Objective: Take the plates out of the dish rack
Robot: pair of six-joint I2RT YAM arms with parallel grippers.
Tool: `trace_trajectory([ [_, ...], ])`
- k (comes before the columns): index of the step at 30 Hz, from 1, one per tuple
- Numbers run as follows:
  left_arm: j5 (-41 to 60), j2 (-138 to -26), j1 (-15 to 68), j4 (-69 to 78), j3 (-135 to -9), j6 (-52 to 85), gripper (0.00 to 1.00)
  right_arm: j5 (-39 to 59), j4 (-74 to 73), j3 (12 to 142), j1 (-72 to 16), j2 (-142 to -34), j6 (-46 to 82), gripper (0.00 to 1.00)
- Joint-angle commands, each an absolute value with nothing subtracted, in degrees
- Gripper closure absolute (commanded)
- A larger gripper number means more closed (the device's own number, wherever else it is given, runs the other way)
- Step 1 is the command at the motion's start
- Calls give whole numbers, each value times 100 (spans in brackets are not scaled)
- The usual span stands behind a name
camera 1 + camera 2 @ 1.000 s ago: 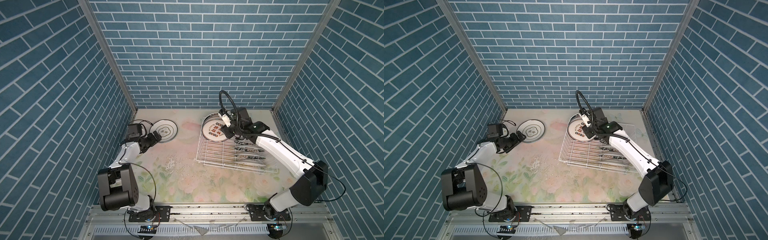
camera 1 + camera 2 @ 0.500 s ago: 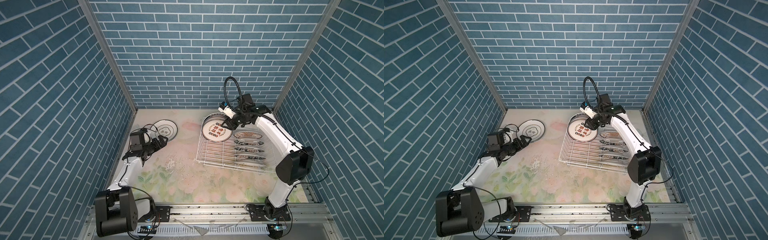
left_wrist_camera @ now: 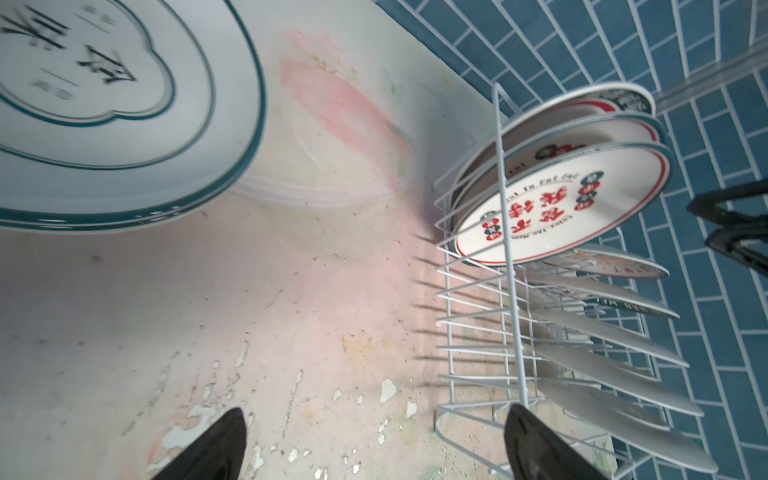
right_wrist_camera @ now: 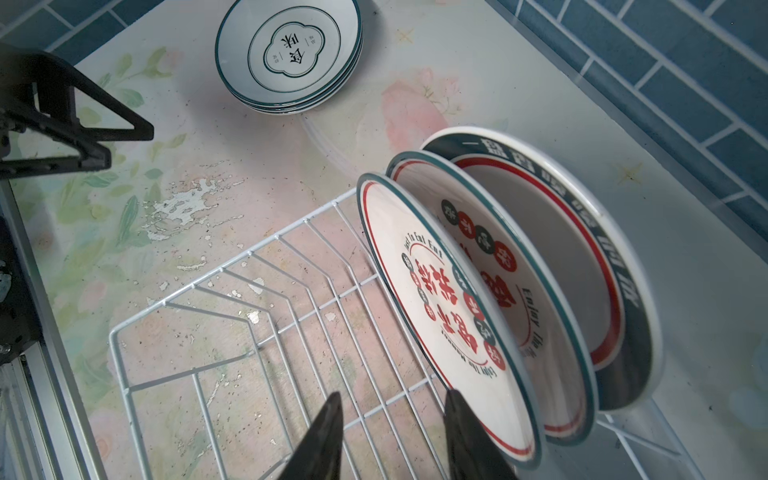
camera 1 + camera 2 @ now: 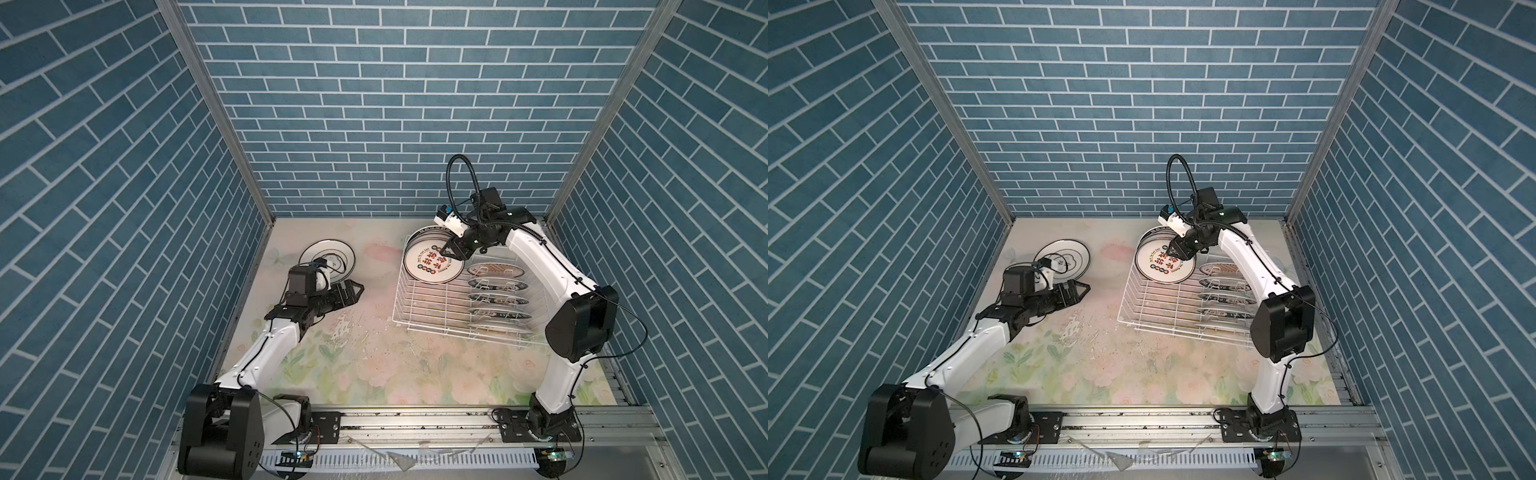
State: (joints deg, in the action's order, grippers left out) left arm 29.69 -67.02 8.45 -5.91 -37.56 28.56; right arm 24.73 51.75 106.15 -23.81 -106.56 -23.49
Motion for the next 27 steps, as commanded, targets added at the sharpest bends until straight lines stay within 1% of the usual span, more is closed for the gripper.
trace_trajectory([
  [1,2634,-6610,1138,-699,-3688,2866,3,2577,5100,10828,-2321,-10637,-2680,58],
  [8,2482,-6565,1362,-679,-3579,2953,3,2397,4932,10785,-2285,-10706,-2648,58],
  [17,2456,-6555,1389,-727,-3665,2953,3,2330,4694,10679,-2250,-10764,-2648,59],
  [27,2317,-6384,1389,-909,-3742,2852,3,2469,4626,10637,-2241,-10967,-2632,60],
])
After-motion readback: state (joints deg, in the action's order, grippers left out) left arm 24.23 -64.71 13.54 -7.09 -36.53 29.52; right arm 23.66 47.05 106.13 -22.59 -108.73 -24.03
